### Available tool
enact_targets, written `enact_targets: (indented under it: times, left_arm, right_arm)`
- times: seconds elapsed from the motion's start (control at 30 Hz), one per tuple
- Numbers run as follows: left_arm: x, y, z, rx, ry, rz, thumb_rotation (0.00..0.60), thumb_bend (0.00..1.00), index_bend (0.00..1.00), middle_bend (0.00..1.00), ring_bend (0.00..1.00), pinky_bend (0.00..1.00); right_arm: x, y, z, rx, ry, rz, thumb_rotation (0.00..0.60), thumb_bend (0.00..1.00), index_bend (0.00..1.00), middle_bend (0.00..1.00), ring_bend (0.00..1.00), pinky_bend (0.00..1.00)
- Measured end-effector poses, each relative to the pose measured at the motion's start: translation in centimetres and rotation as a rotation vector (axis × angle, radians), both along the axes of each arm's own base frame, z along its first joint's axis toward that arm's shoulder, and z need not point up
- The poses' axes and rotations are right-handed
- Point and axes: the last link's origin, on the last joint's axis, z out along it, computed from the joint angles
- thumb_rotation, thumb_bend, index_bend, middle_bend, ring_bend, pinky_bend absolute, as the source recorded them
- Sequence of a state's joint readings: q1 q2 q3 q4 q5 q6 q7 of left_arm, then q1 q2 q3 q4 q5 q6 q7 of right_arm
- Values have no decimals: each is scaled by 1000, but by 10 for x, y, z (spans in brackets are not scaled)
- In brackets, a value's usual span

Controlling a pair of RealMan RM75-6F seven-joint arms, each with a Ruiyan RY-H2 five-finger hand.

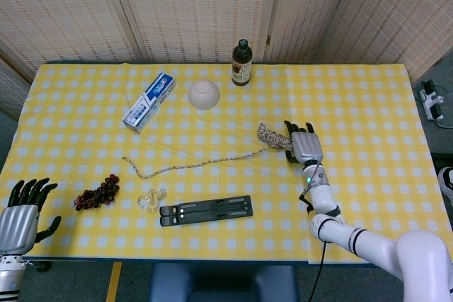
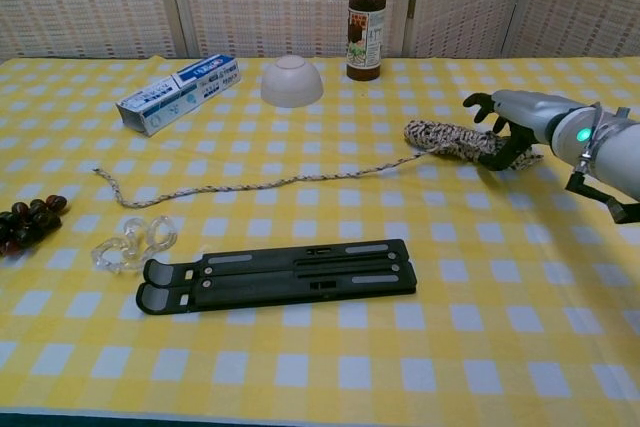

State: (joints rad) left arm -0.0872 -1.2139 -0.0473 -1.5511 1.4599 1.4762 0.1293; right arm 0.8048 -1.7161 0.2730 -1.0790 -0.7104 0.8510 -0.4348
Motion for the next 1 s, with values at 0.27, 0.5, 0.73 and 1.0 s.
enact_targets:
  times: [0.27,0.5,0.73,1.0]
  left_arm:
    - [1,0,-2,-7,-2,-5,600,337,237,163,115,0]
    - [1,2,-1,-7,4,-6,600,337,232,163,116,0]
    - [10,13,1,-18,17,-58,600,337,235,162,121,0]
    - [40,43,-1,-42,19,-206,600,337,299,229,216,105]
  right_arm:
    - [2,0,-3,-2,8,12,600,454,325,296,333,153]
    - [5,-2,-1,-25,25,35,600,453,488,378,405,245]
    - [10,-2,1,-37,46,83,600,584,619,490,517,389]
    - [25,9,18,-38,2,194,600,700,694,547,584,451]
